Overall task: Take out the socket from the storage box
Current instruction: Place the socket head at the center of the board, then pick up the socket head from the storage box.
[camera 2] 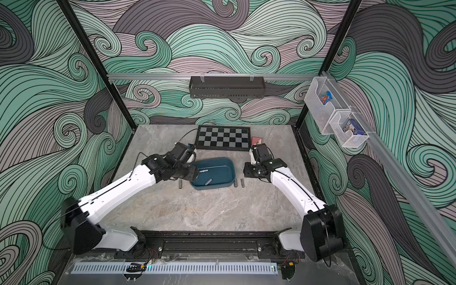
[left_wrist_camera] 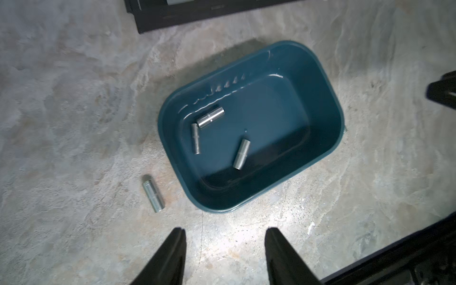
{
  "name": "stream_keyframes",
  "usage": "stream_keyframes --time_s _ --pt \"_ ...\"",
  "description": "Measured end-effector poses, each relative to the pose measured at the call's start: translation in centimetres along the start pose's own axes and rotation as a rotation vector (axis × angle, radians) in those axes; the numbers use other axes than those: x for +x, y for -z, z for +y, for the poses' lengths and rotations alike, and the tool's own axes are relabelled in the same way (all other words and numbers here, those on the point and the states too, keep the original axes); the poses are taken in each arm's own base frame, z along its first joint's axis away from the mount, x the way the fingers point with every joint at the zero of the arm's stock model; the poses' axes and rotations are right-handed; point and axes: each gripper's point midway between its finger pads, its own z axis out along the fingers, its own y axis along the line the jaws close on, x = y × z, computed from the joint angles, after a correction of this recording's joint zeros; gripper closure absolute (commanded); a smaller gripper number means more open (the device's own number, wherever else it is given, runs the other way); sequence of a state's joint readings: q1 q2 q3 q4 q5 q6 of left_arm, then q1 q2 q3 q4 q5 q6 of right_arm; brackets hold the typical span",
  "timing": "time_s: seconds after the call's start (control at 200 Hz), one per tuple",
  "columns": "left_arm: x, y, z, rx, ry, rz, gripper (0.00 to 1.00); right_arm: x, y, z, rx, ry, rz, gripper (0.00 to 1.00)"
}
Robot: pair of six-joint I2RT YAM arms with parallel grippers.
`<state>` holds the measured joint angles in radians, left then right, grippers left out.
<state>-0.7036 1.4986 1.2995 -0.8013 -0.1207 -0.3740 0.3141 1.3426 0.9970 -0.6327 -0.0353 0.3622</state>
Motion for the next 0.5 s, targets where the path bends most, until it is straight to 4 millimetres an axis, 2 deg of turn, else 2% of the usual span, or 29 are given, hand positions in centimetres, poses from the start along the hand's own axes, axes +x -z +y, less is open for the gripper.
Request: stream_keyframes --time_s 0.14,0.275,0.495 --pt "-0.7 -5.2 0.0 -0.091 -0.008 0.087 0.51 0.6 -0.4 -0.2 -0.003 -0.006 0.019 0.56" --pt "-0.1 -9.1 0.6 -0.142 -0.001 0.161 0.53 0.9 -0.5 -0.2 -0.010 -0.009 0.028 0.56" --pt "1.1 -12.3 2.2 -0.197 0.023 0.229 0.54 0.9 -0.5 -0.2 -0.018 -0.013 0.027 0.56"
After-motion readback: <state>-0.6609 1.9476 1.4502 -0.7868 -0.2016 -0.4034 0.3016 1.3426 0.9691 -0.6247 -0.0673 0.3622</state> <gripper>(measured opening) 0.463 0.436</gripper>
